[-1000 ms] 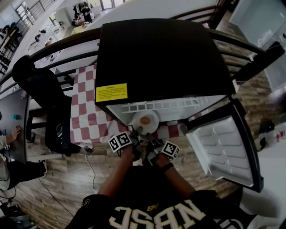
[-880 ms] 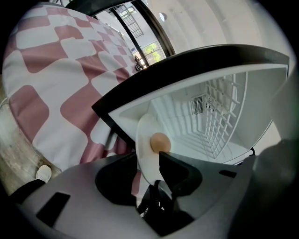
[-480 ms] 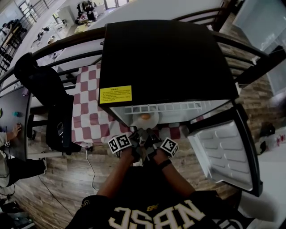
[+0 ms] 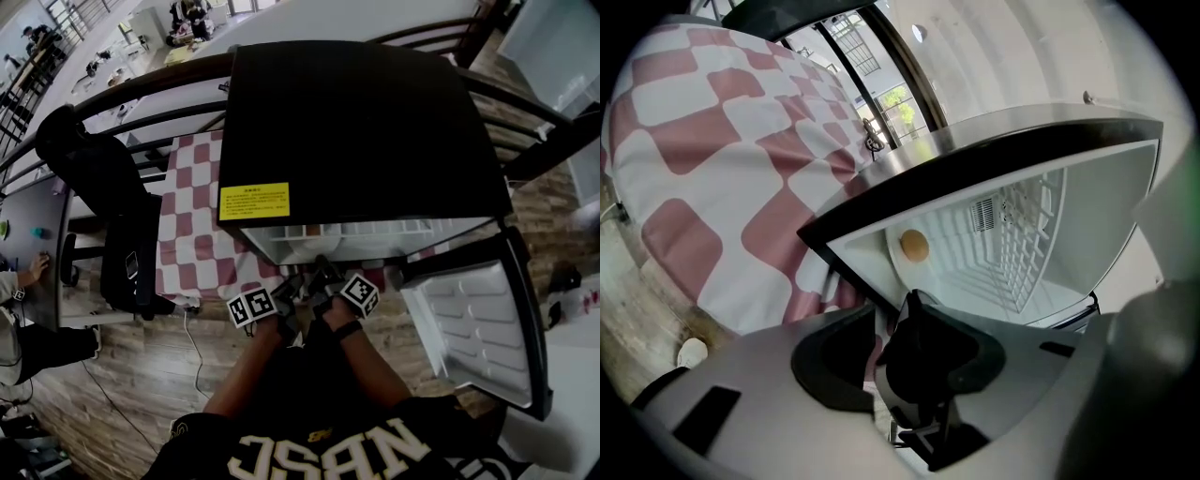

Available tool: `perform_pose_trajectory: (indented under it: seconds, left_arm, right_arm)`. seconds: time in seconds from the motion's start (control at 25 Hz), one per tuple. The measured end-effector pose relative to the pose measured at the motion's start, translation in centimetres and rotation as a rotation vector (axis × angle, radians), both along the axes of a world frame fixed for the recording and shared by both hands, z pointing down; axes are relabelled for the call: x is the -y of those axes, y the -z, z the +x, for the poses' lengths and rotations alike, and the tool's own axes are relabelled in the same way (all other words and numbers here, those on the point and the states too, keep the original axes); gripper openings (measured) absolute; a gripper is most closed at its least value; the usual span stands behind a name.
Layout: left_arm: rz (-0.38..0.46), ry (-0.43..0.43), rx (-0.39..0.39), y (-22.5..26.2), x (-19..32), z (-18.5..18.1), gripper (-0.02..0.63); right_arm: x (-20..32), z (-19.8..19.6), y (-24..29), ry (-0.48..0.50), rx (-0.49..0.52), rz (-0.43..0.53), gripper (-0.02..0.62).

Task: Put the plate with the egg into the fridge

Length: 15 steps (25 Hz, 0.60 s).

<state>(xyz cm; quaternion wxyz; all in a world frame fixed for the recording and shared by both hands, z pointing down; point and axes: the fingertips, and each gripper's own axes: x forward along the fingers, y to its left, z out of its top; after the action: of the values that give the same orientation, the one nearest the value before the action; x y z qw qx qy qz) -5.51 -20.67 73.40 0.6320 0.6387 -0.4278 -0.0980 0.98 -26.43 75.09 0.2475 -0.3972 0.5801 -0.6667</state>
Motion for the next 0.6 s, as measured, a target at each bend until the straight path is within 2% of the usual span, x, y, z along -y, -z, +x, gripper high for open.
perform_pose_trajectory:
  seconds: [0.2,0.48,0.6]
  left_arm:
    - [-0.014,0.011,0.0,-0.3,-0.4,-0.7,0.15]
    - [-0.033,0.035,-0.003,-0.7,-0.7,-1.6,0.15]
    - [-0.04,0.045,-0.005,-0.9,-1.1,-2.0,0.15]
  right_arm:
    - [1.6,-0.5,0.5,-0.001,-0.014,0.004,0.031]
    - [3.4,-0.6,0.7,0.021,-0.09,-0.025,0.031]
    - [4.0,-0.7,0.7,0.052,-0.155,-0.032,0.031]
